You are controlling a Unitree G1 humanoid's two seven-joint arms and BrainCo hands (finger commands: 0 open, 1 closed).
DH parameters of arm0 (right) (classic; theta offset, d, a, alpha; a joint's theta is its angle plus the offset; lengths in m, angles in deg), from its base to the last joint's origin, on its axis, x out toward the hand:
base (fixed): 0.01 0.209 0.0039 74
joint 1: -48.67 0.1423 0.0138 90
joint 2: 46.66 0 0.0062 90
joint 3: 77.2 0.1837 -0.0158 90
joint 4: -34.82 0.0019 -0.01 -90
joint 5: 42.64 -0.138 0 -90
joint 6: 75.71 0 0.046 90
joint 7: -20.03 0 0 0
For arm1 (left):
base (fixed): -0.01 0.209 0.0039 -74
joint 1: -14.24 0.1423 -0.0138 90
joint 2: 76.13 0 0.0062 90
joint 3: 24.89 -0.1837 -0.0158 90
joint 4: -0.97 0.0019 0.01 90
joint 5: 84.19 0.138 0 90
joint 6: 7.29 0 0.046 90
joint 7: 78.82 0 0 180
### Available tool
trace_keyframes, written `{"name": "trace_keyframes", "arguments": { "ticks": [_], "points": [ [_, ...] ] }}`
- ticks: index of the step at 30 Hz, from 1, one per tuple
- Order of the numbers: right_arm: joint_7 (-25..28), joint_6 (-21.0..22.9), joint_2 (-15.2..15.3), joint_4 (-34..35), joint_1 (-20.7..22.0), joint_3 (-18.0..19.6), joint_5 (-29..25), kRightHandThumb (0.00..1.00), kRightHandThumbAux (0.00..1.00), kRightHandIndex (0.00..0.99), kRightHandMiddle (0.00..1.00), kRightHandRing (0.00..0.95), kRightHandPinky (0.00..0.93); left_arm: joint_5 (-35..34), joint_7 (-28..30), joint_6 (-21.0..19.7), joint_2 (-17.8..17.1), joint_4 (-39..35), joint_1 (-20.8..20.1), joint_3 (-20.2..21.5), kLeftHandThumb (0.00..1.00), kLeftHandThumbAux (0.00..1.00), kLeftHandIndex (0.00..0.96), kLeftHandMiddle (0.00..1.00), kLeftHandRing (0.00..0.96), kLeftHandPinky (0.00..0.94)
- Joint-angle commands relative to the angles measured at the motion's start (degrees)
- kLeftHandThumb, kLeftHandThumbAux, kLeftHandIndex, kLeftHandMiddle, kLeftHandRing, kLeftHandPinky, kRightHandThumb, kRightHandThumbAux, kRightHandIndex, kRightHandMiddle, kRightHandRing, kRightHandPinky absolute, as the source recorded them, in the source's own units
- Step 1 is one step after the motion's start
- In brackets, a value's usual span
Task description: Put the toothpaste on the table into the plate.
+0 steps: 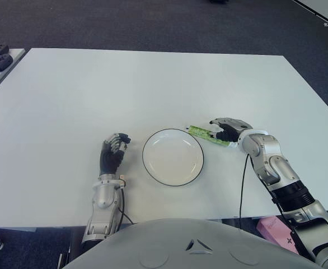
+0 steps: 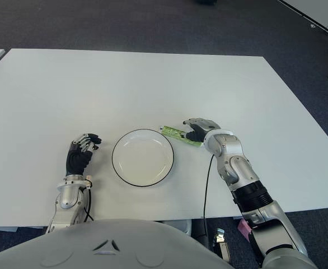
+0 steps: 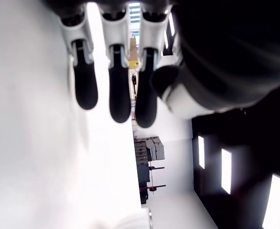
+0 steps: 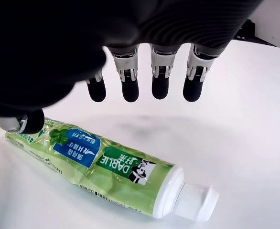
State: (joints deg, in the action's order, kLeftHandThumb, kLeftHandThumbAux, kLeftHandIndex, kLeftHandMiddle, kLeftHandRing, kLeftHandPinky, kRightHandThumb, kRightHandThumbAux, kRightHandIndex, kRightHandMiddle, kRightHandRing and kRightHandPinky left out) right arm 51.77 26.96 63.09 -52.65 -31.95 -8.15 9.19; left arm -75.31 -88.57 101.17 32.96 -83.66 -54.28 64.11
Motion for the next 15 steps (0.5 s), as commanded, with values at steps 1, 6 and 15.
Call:
{"name": "trace_keyframes", "arguments": {
  "ticks": [1, 6, 15],
  "points": [
    [-2.6, 0.6, -2.0, -2.9, -1.4, -2.1, 1.5, 0.520, 0.159, 0.000, 0.000, 0.000, 0.000, -0.4, 0.0, -1.2, 0.0, 0.5, 0.7, 0.1, 0.712, 0.723, 0.426, 0.474, 0.452, 0.456],
    [-6.6, 1.2, -4.1, -6.9, -1.5, -4.3, 3.6, 0.533, 0.167, 0.000, 0.000, 0.000, 0.000, -0.2, -0.1, -1.1, -0.1, 0.5, 0.8, 0.1, 0.712, 0.723, 0.426, 0.470, 0.451, 0.445],
    [-10.8, 3.7, -7.9, -14.7, 0.8, -7.8, 6.8, 0.565, 0.191, 0.000, 0.000, 0.000, 0.000, -0.2, -0.1, -0.9, -0.2, 0.3, 1.2, 0.3, 0.711, 0.723, 0.425, 0.467, 0.448, 0.439]
  ]
}}
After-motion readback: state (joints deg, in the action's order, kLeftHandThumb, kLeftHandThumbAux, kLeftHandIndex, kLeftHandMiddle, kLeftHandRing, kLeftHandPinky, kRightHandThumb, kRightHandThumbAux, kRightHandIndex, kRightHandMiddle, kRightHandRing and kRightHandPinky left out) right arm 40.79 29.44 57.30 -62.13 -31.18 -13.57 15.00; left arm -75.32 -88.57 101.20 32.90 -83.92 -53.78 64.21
